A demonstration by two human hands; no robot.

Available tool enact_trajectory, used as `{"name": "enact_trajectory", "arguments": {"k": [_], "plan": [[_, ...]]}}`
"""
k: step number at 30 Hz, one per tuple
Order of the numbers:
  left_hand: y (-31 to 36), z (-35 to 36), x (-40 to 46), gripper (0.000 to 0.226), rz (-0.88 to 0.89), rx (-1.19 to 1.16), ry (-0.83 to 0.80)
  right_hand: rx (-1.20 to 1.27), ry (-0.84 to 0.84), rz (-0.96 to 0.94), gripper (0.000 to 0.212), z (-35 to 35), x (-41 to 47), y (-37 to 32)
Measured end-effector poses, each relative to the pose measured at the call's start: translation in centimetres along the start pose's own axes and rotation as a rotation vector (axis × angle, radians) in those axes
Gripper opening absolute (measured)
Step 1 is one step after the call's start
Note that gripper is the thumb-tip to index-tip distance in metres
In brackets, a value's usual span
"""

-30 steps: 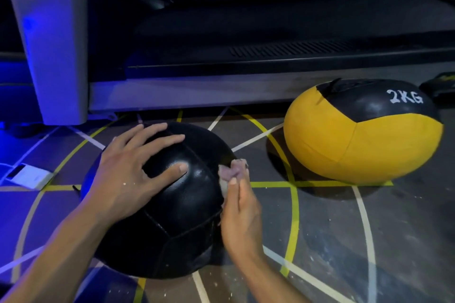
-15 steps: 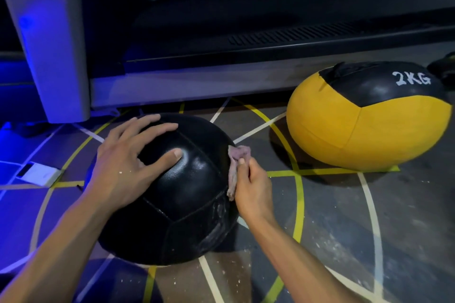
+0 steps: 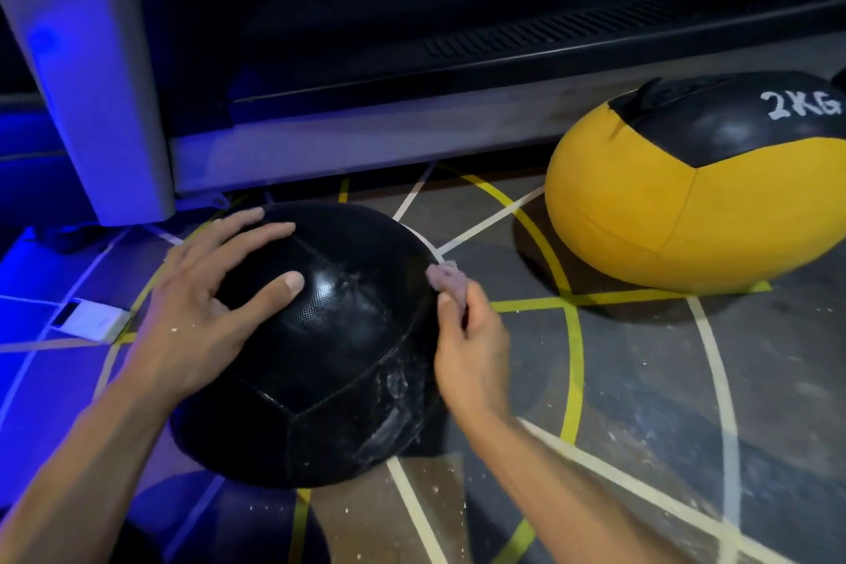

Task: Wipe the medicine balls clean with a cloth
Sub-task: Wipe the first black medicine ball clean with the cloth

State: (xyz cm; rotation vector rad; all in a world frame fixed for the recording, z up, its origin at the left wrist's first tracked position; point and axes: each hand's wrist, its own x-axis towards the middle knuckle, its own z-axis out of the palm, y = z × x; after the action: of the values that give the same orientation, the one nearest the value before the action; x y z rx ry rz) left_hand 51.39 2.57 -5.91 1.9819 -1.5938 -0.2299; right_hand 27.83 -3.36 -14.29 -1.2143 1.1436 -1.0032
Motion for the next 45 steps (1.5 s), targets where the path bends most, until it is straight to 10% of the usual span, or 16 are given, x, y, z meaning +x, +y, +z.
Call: {"name": "enact_trajectory", "arguments": {"k": [5,11,23,29,38,45], "plan": [[-0.7,-0.2,0.5,0.053,0.017,-0.045,-0.02,-0.152,-0.233,-0.337,0.044,-0.6,-3.2,0.7],[-0.9,0.5,1.7,0.053,0.026,-0.039,-0.009,-0.05,-0.009,0.101,0.034,-1.0,2.6,1.9],[-1.9,0.4,3.7,0.053,-0.034,-0.073,-0.032,-0.74,-0.566,-1.101,0.049,-0.3,-3.4,4.5],[-2.0,0.6,4.2,0.054,-0.046,-0.08,-0.018,-0.349,-0.218,-0.574,0.047,-2.2,1.3,3.1],[-2.2,0.4,4.6,0.054,-0.082,-0.069,-0.021,-0.283,-0.497,-0.575,0.039,-2.7,-6.1,1.3],[-1.7,0.9,5.0,0.056,-0.064,-0.052,-0.021,-0.323,0.079,-0.362,0.003,-5.6,4.9,-3.5]]}}
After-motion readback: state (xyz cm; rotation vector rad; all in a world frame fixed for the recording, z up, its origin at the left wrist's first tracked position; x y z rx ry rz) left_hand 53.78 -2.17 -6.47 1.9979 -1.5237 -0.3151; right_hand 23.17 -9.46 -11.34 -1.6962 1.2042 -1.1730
